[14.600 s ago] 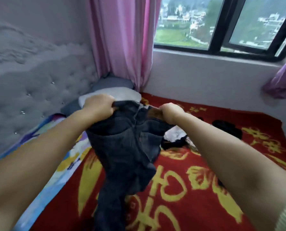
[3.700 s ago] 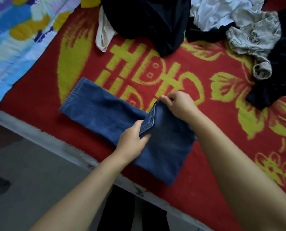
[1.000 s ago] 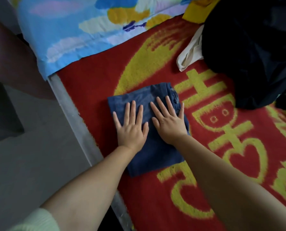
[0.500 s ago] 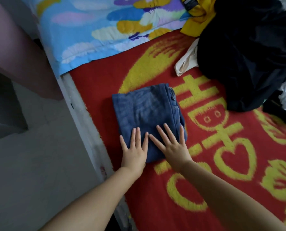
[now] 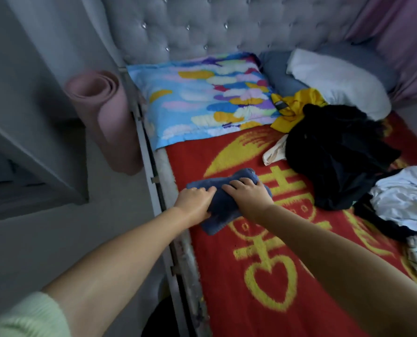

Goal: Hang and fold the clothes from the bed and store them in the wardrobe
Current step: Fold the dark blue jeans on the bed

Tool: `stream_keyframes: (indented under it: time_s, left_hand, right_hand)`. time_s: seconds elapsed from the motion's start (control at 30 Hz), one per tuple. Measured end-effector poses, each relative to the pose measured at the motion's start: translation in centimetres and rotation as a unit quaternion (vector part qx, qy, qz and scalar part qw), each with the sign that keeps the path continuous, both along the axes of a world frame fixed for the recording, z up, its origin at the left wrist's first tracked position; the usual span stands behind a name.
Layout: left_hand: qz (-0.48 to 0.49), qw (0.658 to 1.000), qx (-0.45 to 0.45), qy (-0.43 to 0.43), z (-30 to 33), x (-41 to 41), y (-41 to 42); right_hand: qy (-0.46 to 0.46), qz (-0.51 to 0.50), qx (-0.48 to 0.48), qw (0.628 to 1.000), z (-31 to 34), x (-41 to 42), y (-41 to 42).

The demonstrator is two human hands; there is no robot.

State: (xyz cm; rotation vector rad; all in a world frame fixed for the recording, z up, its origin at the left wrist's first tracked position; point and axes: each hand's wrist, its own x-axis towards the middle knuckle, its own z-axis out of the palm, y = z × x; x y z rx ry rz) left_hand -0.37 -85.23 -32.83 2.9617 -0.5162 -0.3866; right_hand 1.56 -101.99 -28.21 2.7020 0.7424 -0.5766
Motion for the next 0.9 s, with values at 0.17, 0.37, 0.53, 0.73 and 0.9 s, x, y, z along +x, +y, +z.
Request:
stream_keyframes:
  time_s: [0.17, 0.37, 0.53, 0.73, 0.9]
  left_hand:
    - [0.058, 0.998, 0.014, -0.024, 5.2, -5.7, 7.7]
    - [0.098, 0.994, 0.052, 0.012, 10.7, -12.4, 18.9]
    - [0.17, 0.984, 0.055, 0.02, 12.4, -16.7, 29.6]
    - [0.236, 0.97, 0.042, 0.034, 13.9, -20.7, 46.4]
    - [0.267, 0.961, 0.051, 0.056, 14.1, -22.7, 56.7]
  right_hand:
    - [-0.021, 0.072, 0.023, 0.997, 5.5, -3.8, 7.9]
    - [-0.002, 0.128, 0.07, 0.989, 8.7, -8.7, 19.4]
    - [0.019, 0.187, 0.081, 0.979, 9.9, -10.7, 30.9]
    - [0.02, 0.254, 0.097, 0.962, 10.8, -12.5, 48.6]
    - [0.048, 0.28, 0.121, 0.951, 10.0, -13.3, 59.4]
